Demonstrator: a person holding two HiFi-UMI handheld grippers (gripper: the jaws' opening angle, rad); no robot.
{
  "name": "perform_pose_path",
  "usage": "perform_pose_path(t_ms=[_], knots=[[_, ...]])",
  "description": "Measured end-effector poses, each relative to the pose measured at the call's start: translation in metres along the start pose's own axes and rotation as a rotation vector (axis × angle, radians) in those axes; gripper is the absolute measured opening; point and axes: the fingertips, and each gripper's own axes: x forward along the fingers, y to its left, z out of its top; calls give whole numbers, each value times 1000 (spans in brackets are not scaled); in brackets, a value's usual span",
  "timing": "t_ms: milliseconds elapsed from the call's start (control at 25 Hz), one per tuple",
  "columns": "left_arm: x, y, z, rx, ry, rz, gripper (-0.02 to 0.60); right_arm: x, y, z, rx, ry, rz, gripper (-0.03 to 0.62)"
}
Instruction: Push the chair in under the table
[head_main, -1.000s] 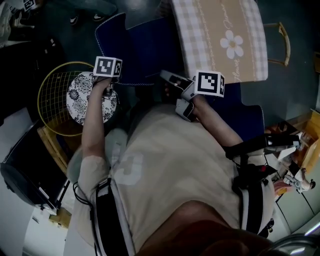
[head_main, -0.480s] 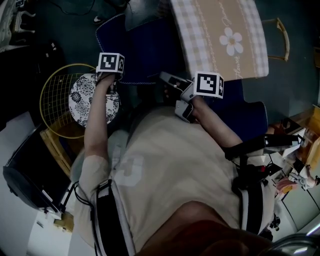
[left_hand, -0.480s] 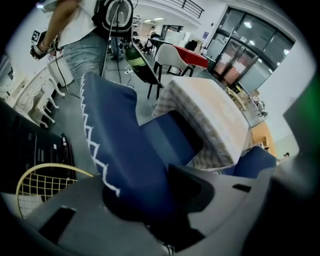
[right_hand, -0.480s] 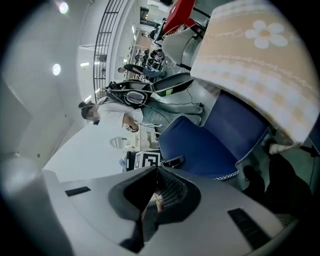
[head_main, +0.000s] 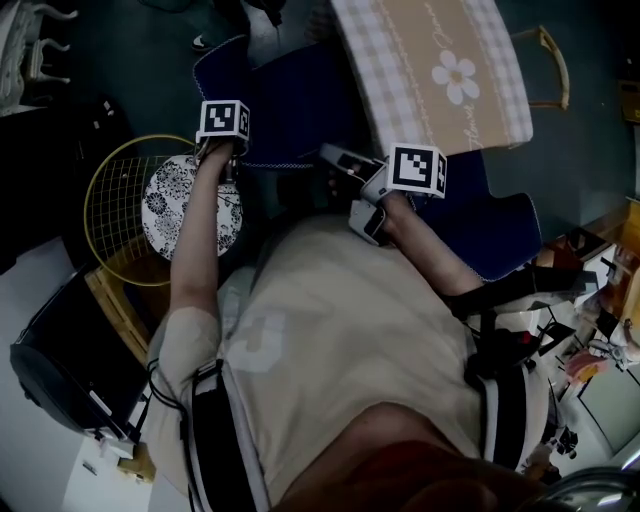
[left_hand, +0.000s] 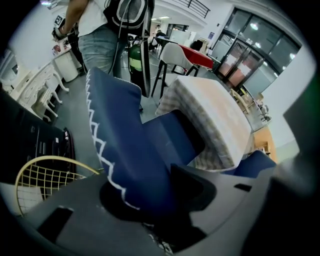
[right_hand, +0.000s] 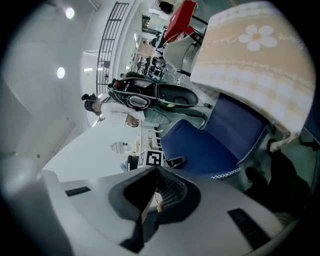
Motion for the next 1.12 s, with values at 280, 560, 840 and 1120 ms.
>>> perform_pose_path(t_ms=[280, 560, 840, 1120], knots=[[-11, -6, 9, -179, -82, -114, 276, -3, -3, -17, 13, -29, -11, 11], [-74, 18, 12, -241, -326, -143, 275, 9, 4, -43, 16, -24, 11, 11], [-143, -34, 17, -229, -651, -481, 9, 11, 2, -65, -6, 13, -15, 11], [-163, -99, 7, -89, -678, -526, 8, -8, 3, -62, -75, -19, 2, 11]])
